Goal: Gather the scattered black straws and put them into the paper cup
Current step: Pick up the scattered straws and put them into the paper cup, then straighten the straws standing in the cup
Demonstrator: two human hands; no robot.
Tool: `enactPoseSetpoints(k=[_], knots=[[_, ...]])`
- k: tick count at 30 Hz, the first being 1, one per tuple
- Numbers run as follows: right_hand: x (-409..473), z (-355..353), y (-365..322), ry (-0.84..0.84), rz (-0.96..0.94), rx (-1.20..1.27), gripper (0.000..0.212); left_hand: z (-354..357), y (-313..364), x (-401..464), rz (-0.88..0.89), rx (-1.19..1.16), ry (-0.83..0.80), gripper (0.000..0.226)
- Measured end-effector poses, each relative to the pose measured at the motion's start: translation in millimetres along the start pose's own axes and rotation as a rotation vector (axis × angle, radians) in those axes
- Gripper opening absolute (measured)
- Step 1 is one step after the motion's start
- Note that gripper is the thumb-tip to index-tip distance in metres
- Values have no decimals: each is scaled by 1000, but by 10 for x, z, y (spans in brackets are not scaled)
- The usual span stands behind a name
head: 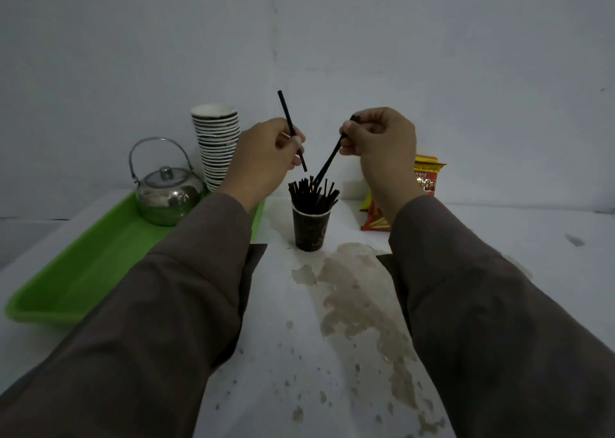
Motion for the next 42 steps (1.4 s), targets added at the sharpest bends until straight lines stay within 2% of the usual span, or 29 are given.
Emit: enactPoseSetpoints(k=[5, 8, 11, 16, 19, 22, 26, 28, 30, 32, 35, 38, 42], knots=[[81, 94, 128, -4, -21, -136, 16, 49, -189, -15, -18, 77, -17, 24], [79, 120, 242, -24, -14, -155, 22, 106, -334, -55, -23, 78, -35, 20], [61, 147, 335, -39, -33, -242, 19, 173, -438, -85, -28, 41, -56, 10], [13, 198, 474, -106, -67, -415, 18, 263, -566, -91, -65, 58, -47, 6], [-4, 241, 550, -154, -102, -545, 17, 352, -634, -99, -85, 191, -120, 9], [-29, 280, 663, -220, -103, -649, 18, 404, -666, -128, -104, 328, -123, 13], [-76, 296, 796, -236, -125, -915, 24, 470, -684, -118, -190, 466, -200, 17], [-94, 290, 814, -225, -147, -917, 27, 477, -662, -98, -192, 450, -209, 13], [-113, 283, 816, -219, -169, -865, 30, 452, -636, -80, -172, 365, -188, 19], [-126, 267, 825, -214, -179, -836, 31, 392, -615, -68, -139, 286, -120, 28], [-177, 238, 858, -234, -172, -779, 33, 304, -613, -73, -75, 214, 4, 22], [-243, 234, 898, -284, -160, -755, 35, 323, -649, -110, -70, 216, -29, 13], [-293, 204, 862, -264, -151, -653, 39, 335, -665, -184, -51, 187, -9, 18]])
Point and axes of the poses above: each hand's wrist, its own x-axis towards the middle knuckle, its own z-axis out of the palm, y = z × x, the point moved 3 cm from there along x, towards the middle knuckle, and after that the axes turned 5 degrees about -y, right-handed, at the moved point
